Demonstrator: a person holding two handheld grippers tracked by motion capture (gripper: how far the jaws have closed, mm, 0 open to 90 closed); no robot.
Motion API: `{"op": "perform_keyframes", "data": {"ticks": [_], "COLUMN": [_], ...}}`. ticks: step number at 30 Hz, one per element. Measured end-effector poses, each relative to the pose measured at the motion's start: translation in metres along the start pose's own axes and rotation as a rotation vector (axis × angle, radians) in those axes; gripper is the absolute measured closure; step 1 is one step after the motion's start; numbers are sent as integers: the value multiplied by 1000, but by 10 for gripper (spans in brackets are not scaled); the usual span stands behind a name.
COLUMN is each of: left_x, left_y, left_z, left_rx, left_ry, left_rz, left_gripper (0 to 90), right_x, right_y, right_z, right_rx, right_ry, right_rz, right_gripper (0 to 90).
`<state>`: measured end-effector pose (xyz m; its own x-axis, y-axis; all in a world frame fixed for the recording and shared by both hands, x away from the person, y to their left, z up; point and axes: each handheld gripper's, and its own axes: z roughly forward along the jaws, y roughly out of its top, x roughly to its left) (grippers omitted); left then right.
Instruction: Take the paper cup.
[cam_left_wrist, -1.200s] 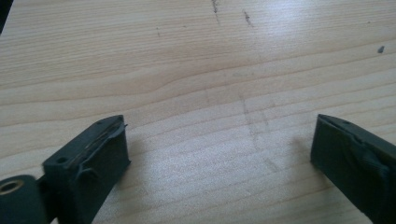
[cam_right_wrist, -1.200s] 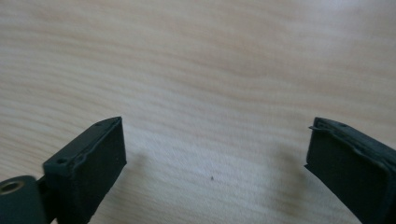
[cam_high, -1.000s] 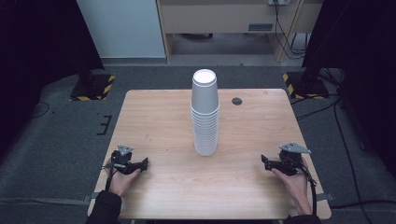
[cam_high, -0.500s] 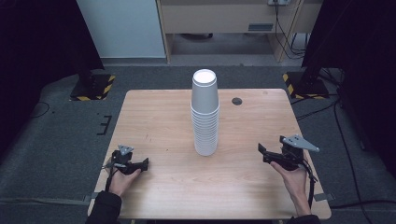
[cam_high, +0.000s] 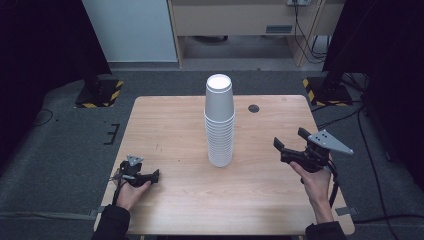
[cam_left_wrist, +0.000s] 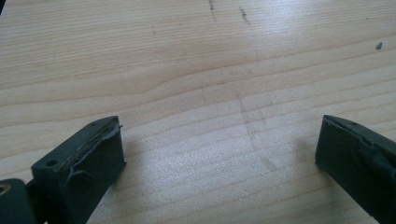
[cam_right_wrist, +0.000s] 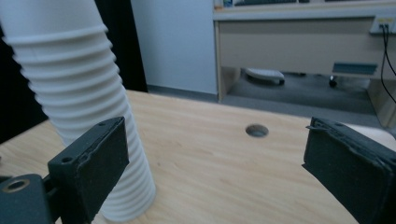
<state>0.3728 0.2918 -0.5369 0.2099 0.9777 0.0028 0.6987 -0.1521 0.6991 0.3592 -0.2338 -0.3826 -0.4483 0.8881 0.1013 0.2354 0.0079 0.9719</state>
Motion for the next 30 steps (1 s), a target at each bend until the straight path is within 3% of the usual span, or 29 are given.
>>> {"op": "perform_keyframes", "data": {"ticks": [10,30], "left_x": [0,0], "left_y": [0,0], "left_z": [0,0], "left_rx": [0,0], "left_ry": [0,0], "left_rz": [1,0], "left_gripper": [2,2], "right_x": [17,48], "right_y": [42,72], "right_z": [4,31], "right_rx": [-64,-83], "right_ry": [51,123], "right_rz": [2,-36], "right_gripper": [70,71]}}
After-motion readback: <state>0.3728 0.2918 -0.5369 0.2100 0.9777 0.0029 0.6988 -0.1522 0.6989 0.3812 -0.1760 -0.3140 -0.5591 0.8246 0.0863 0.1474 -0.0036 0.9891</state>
